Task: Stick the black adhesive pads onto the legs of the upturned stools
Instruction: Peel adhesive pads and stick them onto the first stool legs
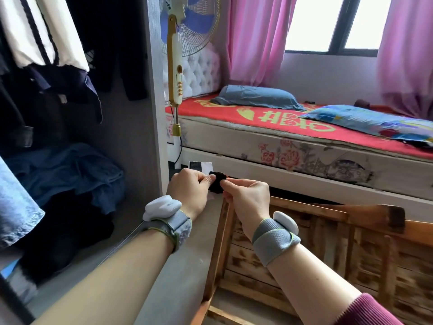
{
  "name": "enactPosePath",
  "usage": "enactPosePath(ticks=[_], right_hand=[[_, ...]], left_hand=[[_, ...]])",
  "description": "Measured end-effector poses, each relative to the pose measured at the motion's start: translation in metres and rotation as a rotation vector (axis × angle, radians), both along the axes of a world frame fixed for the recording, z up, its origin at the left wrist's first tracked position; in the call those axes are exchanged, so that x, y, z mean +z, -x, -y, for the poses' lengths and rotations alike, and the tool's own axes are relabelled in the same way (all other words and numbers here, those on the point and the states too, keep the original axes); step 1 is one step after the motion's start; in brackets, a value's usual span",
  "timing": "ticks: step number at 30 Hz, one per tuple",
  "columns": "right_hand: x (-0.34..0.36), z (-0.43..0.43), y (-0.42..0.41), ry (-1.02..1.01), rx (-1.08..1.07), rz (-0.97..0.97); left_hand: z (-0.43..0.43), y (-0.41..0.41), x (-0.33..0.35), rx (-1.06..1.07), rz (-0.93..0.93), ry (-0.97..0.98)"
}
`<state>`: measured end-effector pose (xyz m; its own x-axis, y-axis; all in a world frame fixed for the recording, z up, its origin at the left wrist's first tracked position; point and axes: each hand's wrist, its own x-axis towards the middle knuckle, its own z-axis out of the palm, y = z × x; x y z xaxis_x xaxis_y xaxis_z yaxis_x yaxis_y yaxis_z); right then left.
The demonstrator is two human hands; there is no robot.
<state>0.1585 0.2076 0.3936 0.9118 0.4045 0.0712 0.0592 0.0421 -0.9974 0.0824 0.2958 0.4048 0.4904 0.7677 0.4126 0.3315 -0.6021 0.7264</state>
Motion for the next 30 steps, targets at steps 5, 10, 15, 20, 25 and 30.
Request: enactPosePath(ticks=[5,10,15,20,25,30], right_hand=[[0.001,-0.001,-0.001,0.000,-0.015,0.013],[0.000,-0.002,-0.002,0.010,-0.001,0.037],[0.000,-0.003,-0.005,0.075,-0.027,0.194],[0.008,-0.007,-0.007,0.168,0.035,0.437],[0.012,-0.012,-0.011,0.205,0.009,0.521],[0.017,-0.007,-0.016,0.274,0.078,0.578]], left_hand=[[-0.003,-0.004,-0.003,0.000,0.021,0.039],[-0.006,-0.005,-0.007,-0.022,0.044,0.106],[-0.008,-0.006,-0.013,-0.054,0.139,0.314],[-0.012,-0.007,-0.017,-0.104,0.220,0.454],[-0.015,-0.011,-0.020,-0.131,0.280,0.497],[-0.013,-0.004,-0.028,-0.244,0.336,0.595]])
